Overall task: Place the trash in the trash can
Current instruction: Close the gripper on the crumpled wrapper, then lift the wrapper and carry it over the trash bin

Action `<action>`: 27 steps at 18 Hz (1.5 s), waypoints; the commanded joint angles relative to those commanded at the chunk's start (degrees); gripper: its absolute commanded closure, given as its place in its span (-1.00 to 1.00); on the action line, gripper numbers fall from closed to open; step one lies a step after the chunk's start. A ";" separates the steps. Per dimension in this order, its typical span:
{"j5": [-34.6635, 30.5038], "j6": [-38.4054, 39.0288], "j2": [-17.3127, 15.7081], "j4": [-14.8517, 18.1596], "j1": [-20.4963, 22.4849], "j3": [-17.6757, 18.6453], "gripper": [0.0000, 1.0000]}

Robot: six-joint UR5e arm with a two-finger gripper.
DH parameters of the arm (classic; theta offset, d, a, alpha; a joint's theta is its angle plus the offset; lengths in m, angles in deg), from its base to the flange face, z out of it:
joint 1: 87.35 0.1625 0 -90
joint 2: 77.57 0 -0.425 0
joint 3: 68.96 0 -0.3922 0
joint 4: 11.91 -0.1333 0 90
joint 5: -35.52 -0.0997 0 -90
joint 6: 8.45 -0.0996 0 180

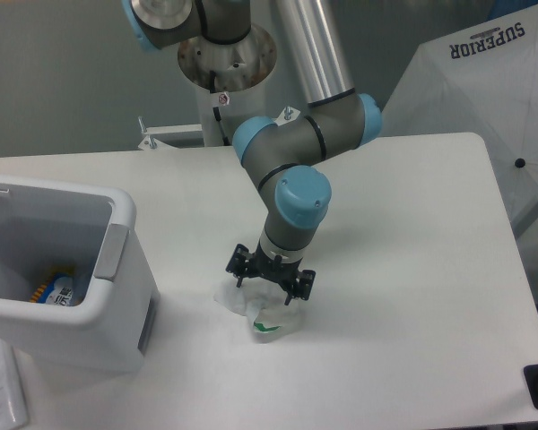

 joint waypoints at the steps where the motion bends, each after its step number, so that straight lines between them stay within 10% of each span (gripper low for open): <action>1: -1.85 0.09 0.44 0.00 -0.35 -0.26 -1.00; 4: -3.10 0.09 0.27 0.09 -0.36 -1.23 -0.87; 13: -1.25 5.87 -0.26 0.53 0.08 -3.34 1.00; 27: 6.82 6.68 -4.82 0.62 5.61 -10.72 1.00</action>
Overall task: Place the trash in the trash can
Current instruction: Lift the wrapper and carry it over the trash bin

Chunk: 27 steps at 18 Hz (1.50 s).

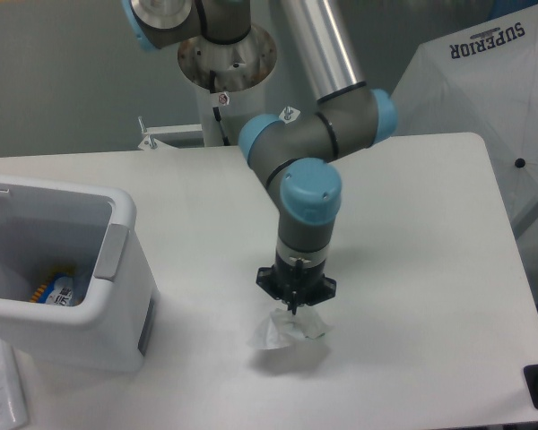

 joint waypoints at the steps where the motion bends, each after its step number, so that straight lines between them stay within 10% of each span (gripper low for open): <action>1: 1.84 0.09 -0.27 -0.09 0.62 -0.61 1.00; 10: 12.40 5.01 -0.88 -0.09 0.97 -7.56 1.00; 15: 18.98 7.99 -8.16 -0.18 0.10 -7.48 1.00; 27: 24.01 10.55 -22.24 -0.44 -11.41 1.31 1.00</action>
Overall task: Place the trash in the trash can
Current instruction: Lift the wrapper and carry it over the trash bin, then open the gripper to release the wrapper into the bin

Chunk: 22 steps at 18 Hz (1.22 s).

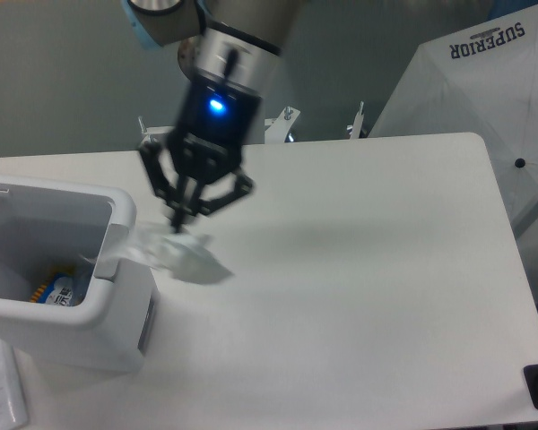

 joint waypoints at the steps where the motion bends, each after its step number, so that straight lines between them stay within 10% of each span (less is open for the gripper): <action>1: -0.26 0.09 0.09 0.09 -1.58 0.18 1.00; 6: -0.44 -0.61 0.79 -0.09 -7.21 0.97 0.77; 10: -0.70 -0.70 0.53 -0.26 -9.24 2.55 -0.85; 11: -0.70 -0.70 0.53 -0.35 -9.24 2.47 -0.99; 19: -7.98 -0.96 1.05 -0.52 -8.63 1.59 -1.00; 22: -11.42 -2.37 5.35 -0.53 -1.53 -1.30 -1.00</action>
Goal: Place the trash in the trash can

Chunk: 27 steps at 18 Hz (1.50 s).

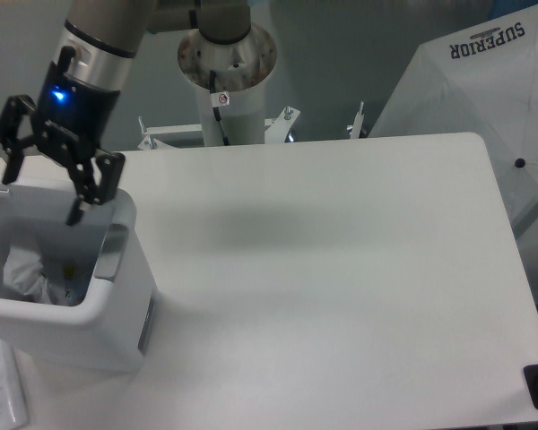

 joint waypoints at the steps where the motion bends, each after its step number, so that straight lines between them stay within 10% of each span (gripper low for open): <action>1: 0.00 0.00 1.31 0.00 1.94 -1.67 -1.00; 12: -2.20 -0.70 11.43 0.26 18.12 -10.91 -1.00; 20: -10.72 -36.79 13.46 2.20 22.60 -5.47 -1.00; 27: -21.79 -43.68 14.51 9.04 23.49 -6.17 -1.00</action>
